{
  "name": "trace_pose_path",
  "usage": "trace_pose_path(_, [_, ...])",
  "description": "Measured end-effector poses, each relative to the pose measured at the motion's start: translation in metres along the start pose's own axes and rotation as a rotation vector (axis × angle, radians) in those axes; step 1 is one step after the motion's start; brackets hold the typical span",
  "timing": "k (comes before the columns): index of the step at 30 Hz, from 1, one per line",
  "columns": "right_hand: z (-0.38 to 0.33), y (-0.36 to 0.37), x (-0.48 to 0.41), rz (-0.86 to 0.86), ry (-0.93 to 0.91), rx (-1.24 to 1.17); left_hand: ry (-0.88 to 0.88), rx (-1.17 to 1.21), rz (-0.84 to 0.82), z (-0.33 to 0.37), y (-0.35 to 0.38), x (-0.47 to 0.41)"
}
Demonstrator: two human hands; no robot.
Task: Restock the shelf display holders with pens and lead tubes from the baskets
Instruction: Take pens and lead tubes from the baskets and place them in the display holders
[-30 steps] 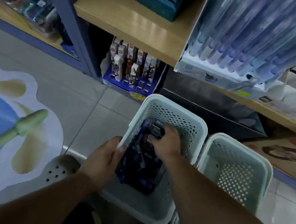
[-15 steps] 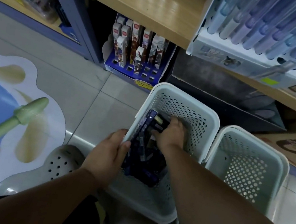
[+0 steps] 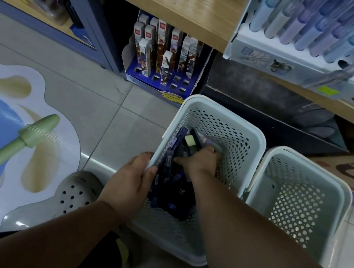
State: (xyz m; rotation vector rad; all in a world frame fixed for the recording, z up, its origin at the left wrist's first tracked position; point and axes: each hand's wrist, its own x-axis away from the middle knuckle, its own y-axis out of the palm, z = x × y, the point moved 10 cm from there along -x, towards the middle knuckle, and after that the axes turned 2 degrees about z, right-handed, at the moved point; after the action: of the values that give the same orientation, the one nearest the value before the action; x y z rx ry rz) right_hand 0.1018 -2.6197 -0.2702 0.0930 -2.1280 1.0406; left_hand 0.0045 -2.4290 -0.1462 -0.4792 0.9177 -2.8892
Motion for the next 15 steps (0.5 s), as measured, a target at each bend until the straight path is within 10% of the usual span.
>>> trace_pose_path(15, [-0.001, 0.000, -0.010, 0.023, 0.068, -0.191, -0.007, -0.003, -0.002, 0.001, 0.001, 0.000])
